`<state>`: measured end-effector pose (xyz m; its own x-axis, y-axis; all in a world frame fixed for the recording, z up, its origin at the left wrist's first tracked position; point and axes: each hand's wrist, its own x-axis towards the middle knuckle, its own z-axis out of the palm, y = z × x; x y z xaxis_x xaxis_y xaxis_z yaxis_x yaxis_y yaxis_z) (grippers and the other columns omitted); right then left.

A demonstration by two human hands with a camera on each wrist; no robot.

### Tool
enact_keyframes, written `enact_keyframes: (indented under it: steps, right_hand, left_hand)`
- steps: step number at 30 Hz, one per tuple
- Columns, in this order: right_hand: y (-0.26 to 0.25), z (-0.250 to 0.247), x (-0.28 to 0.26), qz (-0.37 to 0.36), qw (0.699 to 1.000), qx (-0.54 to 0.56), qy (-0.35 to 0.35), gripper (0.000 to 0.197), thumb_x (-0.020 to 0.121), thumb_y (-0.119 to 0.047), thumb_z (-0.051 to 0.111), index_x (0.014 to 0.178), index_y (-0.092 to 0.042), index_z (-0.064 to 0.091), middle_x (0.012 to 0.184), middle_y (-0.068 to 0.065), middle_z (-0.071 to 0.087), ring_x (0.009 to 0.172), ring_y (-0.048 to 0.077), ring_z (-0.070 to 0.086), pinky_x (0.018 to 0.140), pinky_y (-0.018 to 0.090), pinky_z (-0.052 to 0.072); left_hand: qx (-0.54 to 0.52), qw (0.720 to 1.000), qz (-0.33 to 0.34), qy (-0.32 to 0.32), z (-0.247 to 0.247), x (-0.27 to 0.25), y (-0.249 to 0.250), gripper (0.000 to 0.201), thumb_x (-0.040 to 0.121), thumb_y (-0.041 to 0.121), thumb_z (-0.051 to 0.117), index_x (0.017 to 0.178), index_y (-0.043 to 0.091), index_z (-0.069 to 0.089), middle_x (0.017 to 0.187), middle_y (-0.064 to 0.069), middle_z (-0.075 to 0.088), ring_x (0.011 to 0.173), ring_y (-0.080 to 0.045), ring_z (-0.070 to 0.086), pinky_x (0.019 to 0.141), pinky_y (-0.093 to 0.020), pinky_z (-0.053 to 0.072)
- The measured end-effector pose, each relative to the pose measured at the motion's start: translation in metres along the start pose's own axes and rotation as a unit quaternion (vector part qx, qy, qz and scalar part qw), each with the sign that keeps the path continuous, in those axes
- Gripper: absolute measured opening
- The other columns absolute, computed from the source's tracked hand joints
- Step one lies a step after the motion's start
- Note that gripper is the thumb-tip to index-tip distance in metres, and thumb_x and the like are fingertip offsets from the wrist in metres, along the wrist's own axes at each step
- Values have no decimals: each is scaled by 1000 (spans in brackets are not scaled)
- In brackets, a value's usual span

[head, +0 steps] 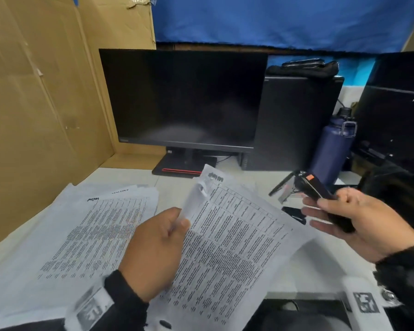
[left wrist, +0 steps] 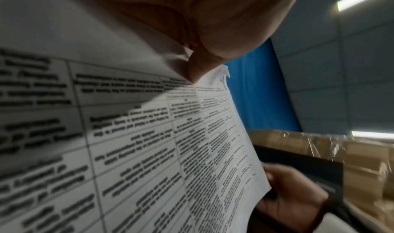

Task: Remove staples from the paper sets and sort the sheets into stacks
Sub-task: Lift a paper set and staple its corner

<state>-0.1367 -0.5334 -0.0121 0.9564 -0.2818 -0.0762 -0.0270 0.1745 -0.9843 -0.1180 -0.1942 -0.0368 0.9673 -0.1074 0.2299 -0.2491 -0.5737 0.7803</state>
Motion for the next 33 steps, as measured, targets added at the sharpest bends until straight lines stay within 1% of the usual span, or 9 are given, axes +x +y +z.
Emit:
enact_keyframes:
  steps: [3,8,13,16,18,21,25,27,33]
  right_hand:
    - [0,6,1,-31,999,43,-1,72,58,-27,92,115,-6,54,88,9,74,71,18,68,68,30,59]
    - [4,11,-2,-119,990,-47,61,8,95,-14,64,95,-11,71,77,-3,70,71,21,38,70,32,36]
    - [-7,14,-9,-193,973,-32,123,22,99,-29,60,115,-19,72,106,-9,76,104,12,68,101,35,50]
    - [-16,23,-16,-173,977,85,91,37,105,-17,49,137,3,48,106,-9,77,99,7,73,83,27,59]
    - [-17,35,-24,-138,974,165,76,35,103,-21,51,131,0,50,99,11,76,94,30,74,80,43,59]
    - [-6,56,-29,-128,973,156,111,33,99,-39,57,106,-8,65,93,14,74,86,34,72,87,50,56]
    - [7,87,-37,-172,972,83,134,45,101,-52,47,85,-19,74,85,1,75,84,17,72,88,40,57]
    - [11,96,-40,-202,970,18,136,44,103,-51,42,93,-15,66,86,4,70,75,9,70,75,21,55]
    - [25,105,-46,-190,969,94,128,18,102,-28,50,98,-13,60,82,4,67,81,27,71,86,48,53]
  left_hand:
    - [47,998,27,-17,10,-6,-4,29,103,36,48,77,23,55,56,0,51,47,-8,43,51,-31,40]
    - [57,998,34,-22,13,-8,-6,27,102,36,48,79,23,55,57,5,54,47,-10,48,51,-35,44]
    - [34,999,34,-12,15,-7,-7,27,102,32,50,78,20,54,66,-5,59,55,-22,56,57,-45,49]
    - [31,999,33,-17,17,-8,-8,27,102,32,51,77,21,53,62,-3,56,52,-17,52,57,-44,48]
    - [31,998,39,-25,19,-9,-8,25,102,34,50,79,26,50,56,3,52,50,-12,47,55,-40,45]
    - [50,996,58,-35,21,-14,-5,21,102,35,49,81,34,48,59,8,54,55,-16,51,54,-33,42]
    - [107,989,90,-45,28,-23,-3,20,103,37,48,83,37,48,75,19,60,67,-12,58,55,-23,41]
    - [119,987,100,-48,33,-27,-2,22,103,37,48,80,39,47,83,27,59,71,-9,58,54,-19,39]
    - [116,985,119,-54,45,-36,2,31,103,36,48,73,41,43,85,41,54,77,4,55,58,-13,39]
